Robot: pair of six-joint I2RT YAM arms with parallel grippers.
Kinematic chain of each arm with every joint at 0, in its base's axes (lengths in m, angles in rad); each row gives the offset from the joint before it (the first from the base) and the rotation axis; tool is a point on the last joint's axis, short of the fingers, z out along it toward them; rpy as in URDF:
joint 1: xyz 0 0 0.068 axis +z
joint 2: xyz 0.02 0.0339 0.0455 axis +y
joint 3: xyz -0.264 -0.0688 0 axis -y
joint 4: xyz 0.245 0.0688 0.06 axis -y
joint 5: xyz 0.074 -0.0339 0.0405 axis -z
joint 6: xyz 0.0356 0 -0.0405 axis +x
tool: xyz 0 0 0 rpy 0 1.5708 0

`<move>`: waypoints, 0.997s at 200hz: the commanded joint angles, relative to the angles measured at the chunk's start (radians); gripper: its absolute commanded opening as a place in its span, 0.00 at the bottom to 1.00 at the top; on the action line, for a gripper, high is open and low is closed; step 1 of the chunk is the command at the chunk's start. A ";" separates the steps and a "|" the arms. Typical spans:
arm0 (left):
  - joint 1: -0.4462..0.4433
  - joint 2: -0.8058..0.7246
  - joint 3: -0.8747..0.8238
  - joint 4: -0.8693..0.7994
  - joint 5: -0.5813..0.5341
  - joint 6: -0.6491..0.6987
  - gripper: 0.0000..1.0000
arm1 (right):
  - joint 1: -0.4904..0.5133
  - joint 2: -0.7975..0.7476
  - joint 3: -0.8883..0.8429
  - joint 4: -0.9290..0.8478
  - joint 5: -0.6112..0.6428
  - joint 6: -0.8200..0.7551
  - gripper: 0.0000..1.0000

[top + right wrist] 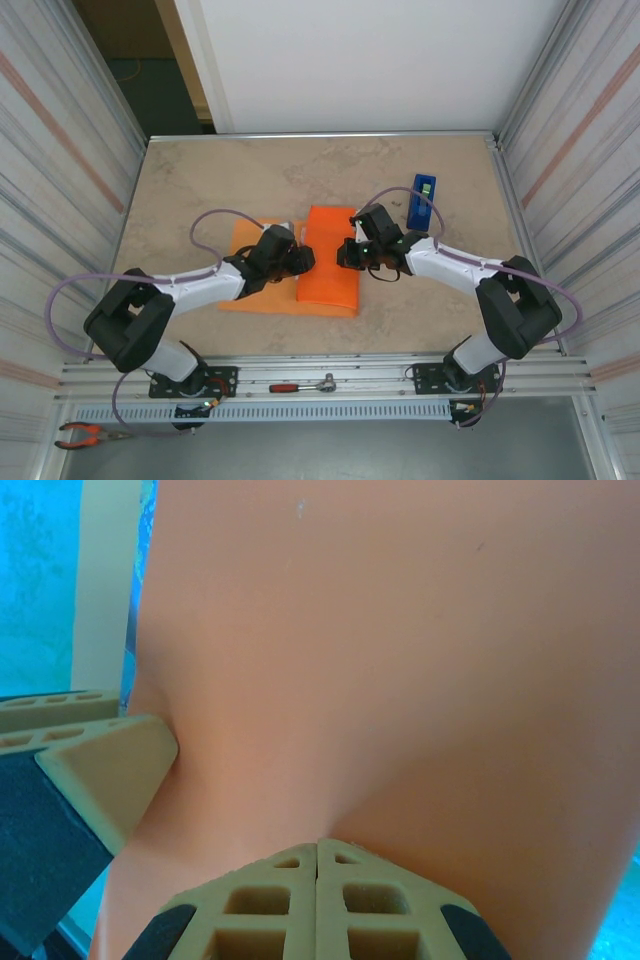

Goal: Wrap the gift box in paper

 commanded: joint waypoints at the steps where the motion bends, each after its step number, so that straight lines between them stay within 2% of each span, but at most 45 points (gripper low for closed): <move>1: -0.031 0.018 -0.034 -0.085 -0.044 -0.038 0.42 | 0.002 -0.018 0.040 -0.043 0.011 0.003 0.00; 58: -0.085 0.019 -0.030 -0.107 -0.132 -0.111 0.40 | 0.020 0.013 0.069 -0.026 0.020 0.019 0.00; 134: -0.094 0.027 -0.025 -0.104 -0.139 -0.097 0.43 | -0.010 0.069 0.054 -0.010 0.011 0.016 0.00; 199: -0.093 0.037 -0.028 -0.092 -0.127 -0.084 0.42 | -0.042 0.052 0.009 -0.005 0.003 0.005 0.00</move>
